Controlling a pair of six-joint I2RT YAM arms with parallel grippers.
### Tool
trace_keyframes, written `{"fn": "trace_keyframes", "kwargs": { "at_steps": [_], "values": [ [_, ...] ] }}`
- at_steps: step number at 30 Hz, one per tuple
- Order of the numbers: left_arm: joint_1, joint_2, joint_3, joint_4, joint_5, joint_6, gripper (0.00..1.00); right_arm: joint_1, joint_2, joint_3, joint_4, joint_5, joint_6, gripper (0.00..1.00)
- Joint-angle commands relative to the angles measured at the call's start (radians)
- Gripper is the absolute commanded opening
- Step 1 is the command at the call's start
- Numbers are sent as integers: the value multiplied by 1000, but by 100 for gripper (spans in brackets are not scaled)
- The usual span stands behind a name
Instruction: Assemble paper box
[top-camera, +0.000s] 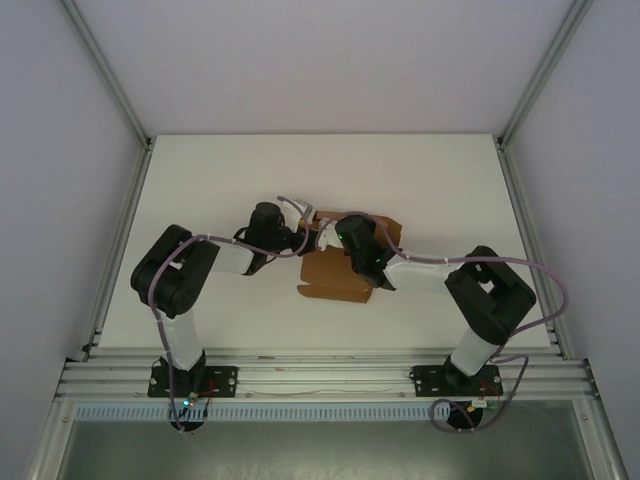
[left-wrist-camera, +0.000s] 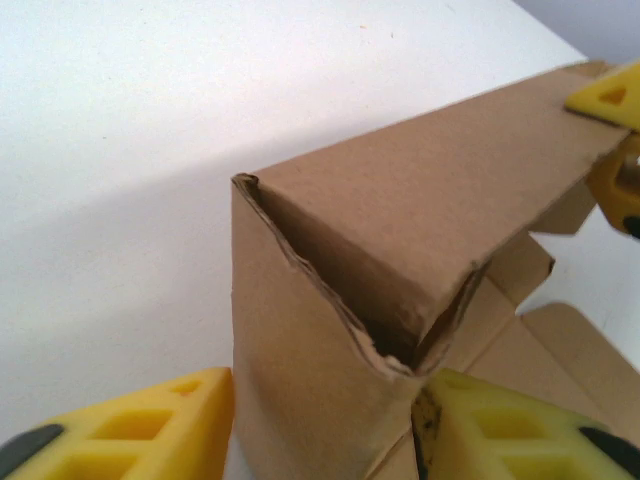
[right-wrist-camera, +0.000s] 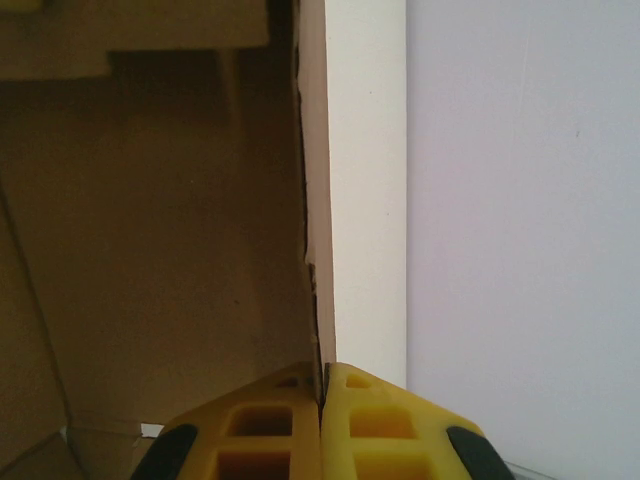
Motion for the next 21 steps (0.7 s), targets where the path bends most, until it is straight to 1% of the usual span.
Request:
{"fn": "trace_keyframes", "kwargs": {
  "at_steps": [1,2,5,8,10,12,14,16,17,18,21],
  "values": [
    [-19,28,20,88,-60,-8,39,10,23,21,-58,-7,78,0],
    [-26,31,18,99,-86,-18,35,13,22,23,-58,-8,98,0],
    [-46,39,0,150,-133,-42,27,23,14,27,-72,-11,162,0],
    [-59,43,-10,193,-161,-55,26,29,5,15,-69,-24,197,0],
    [-76,46,0,171,-214,-29,24,34,1,9,-60,-26,208,0],
    [-94,46,31,106,-250,10,22,38,-5,6,-61,-34,216,0],
    [-114,46,39,80,-296,46,15,45,-13,5,-72,-46,229,0],
    [-124,46,18,116,-317,62,7,47,-33,8,-89,-58,266,4],
    [-125,46,4,135,-316,68,7,46,-47,10,-109,-63,291,7],
    [-126,46,-8,150,-316,68,5,47,-64,14,-134,-68,316,12],
    [-129,43,-41,201,-307,80,5,46,-140,17,-213,-97,406,34]
  ]
}}
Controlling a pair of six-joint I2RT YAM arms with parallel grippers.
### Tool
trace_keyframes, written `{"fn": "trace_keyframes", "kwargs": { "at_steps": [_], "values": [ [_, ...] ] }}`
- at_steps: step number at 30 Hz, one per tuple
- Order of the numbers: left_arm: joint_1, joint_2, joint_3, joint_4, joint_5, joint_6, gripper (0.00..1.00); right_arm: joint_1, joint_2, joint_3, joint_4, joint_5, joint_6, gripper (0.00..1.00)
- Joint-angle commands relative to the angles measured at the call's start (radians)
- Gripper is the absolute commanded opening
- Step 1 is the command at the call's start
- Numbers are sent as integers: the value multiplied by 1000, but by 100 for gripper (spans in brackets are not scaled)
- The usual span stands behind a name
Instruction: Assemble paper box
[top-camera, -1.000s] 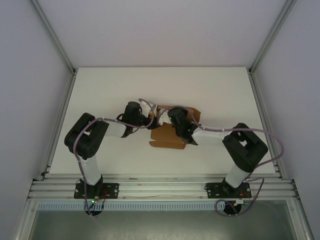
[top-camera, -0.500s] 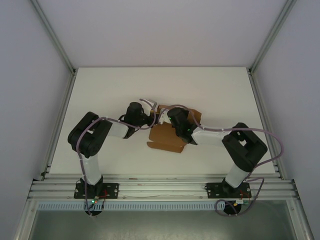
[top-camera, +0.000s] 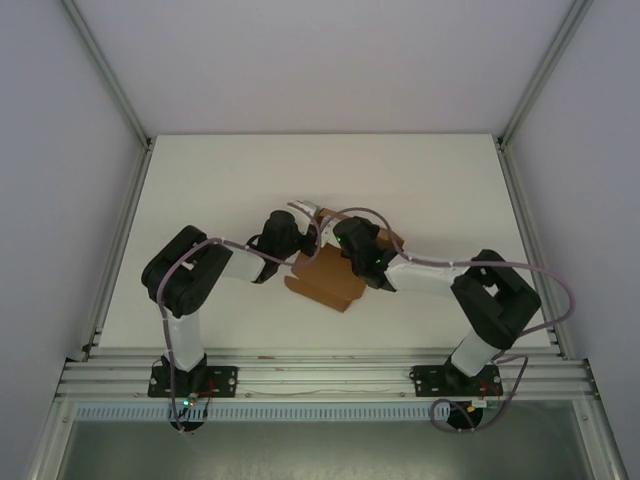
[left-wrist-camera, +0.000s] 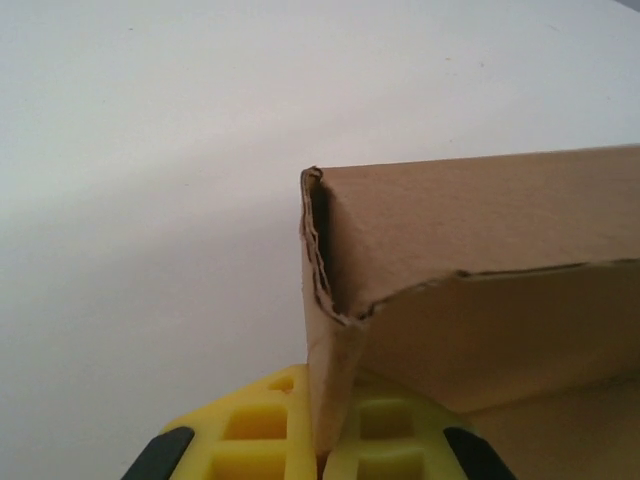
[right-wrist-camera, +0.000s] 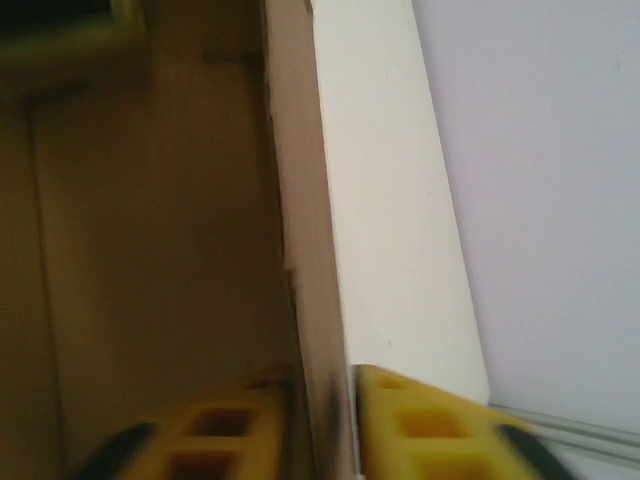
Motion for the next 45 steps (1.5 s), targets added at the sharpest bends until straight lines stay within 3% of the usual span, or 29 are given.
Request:
{"fn": "trace_keyframes", "kwargs": {
  "at_steps": [1,3,7,10,13,24,29,35,42,45],
  "values": [
    [-22,10,-36,106,10,41,5,18,-114,7,-102,-82,147,40],
    [-30,9,-53,148,5,54,1,16,-173,2,-144,-109,215,66],
    [-52,13,-90,228,-40,82,1,-27,-291,5,-230,-205,384,89],
    [-63,13,-102,266,-39,91,1,-114,-340,32,-264,-337,562,96],
    [-74,43,-111,280,-52,99,1,-187,-344,94,-301,-493,665,96],
    [-83,74,-128,343,-66,83,2,-210,-37,341,-461,-467,645,90],
    [-86,77,-128,338,-76,78,3,-210,35,355,-490,-550,615,87],
    [-86,82,-123,341,-70,61,7,-209,119,366,-547,-556,604,81],
    [-86,88,-72,288,-94,47,28,-208,130,332,-527,-620,600,77],
    [-85,88,-46,269,-122,39,23,-208,137,340,-534,-615,593,77]
  ]
}}
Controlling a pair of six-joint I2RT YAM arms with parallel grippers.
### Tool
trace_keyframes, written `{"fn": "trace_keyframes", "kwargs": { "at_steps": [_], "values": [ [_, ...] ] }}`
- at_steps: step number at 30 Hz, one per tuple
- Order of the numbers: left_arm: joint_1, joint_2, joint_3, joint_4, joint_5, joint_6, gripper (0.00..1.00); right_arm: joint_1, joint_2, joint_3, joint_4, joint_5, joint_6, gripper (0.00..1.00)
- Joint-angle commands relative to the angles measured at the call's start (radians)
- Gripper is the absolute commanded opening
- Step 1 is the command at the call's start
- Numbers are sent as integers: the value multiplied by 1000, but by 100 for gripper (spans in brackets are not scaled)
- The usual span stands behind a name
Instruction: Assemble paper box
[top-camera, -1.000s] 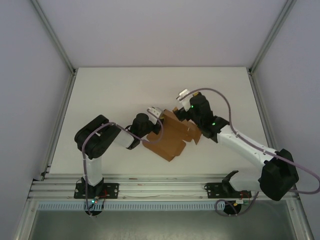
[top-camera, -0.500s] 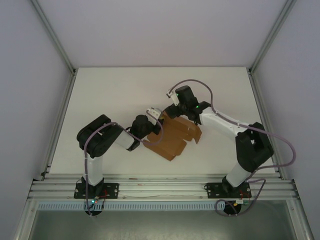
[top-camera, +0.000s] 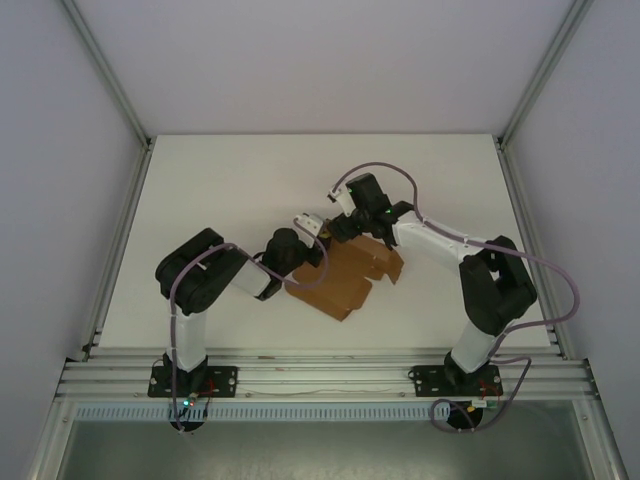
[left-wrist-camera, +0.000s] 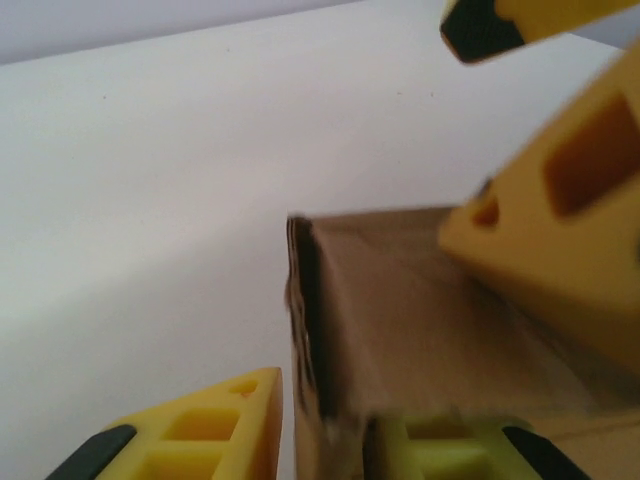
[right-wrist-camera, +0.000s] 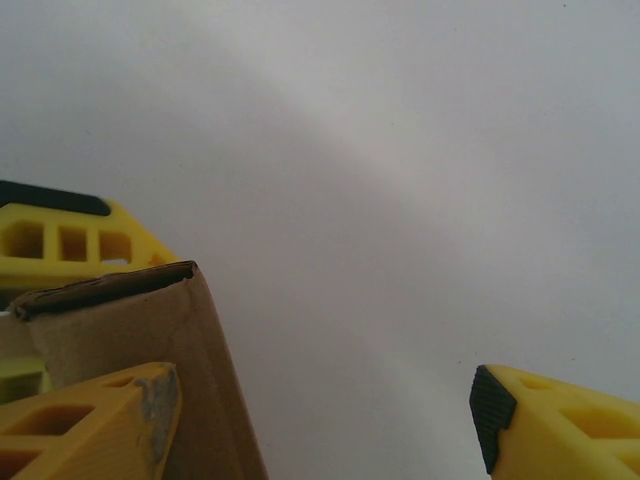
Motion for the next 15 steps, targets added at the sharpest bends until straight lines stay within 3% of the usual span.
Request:
{"fn": "trace_keyframes", "kwargs": {
  "at_steps": [1,2,5,8,10,15],
  "values": [
    [-7,23,43,-20,-37,-10,21,1,40,-13,-67,-10,-21,77],
    [-7,24,52,-31,-44,-9,18,0,41,-13,-67,-5,-22,77],
    [-7,32,91,-103,-82,-11,0,1,43,-6,-74,3,-18,76],
    [-8,26,114,-197,-170,-18,0,1,28,3,-78,37,28,77],
    [-7,10,85,-175,-198,-29,0,1,-2,3,-75,66,84,78],
    [5,-43,54,-202,-202,-110,0,-3,-138,-39,-70,144,216,85]
  ]
}}
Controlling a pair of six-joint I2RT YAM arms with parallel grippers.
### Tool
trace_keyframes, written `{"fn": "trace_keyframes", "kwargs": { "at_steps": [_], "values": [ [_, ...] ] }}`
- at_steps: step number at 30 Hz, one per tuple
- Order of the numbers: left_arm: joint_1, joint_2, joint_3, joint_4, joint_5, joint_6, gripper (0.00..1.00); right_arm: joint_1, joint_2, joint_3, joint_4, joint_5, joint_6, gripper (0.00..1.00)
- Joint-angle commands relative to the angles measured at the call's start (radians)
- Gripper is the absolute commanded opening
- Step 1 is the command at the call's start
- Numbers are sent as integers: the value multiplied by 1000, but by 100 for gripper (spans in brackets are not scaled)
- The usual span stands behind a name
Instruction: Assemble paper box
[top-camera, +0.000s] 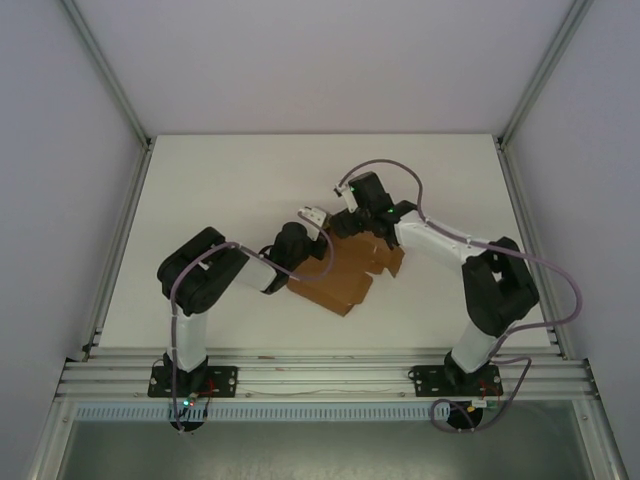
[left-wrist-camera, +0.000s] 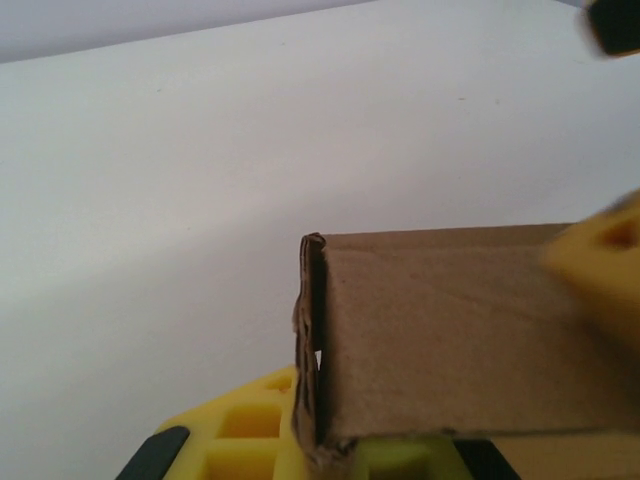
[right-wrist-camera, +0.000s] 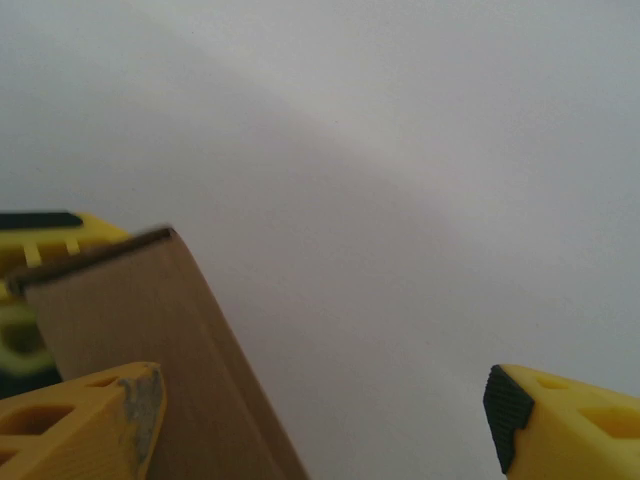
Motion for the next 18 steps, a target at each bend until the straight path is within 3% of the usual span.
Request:
{"fn": "trace_keyframes", "kwargs": {
  "at_steps": [1,4,9,13,18],
  "values": [
    [25,-51,-19,-88,-46,-93,0,6,-137,-46,-66,78,106,87],
    [49,-102,-19,-132,-4,-168,0,-5,-259,-118,-82,73,139,91],
    [95,-139,-3,-207,72,-261,0,-28,-437,-267,-89,-45,159,91],
    [97,-119,-15,-171,103,-245,0,-36,-458,-353,-28,-37,183,89],
    [97,-106,-3,-202,132,-244,0,-40,-368,-347,24,17,167,70]
  ]
}}
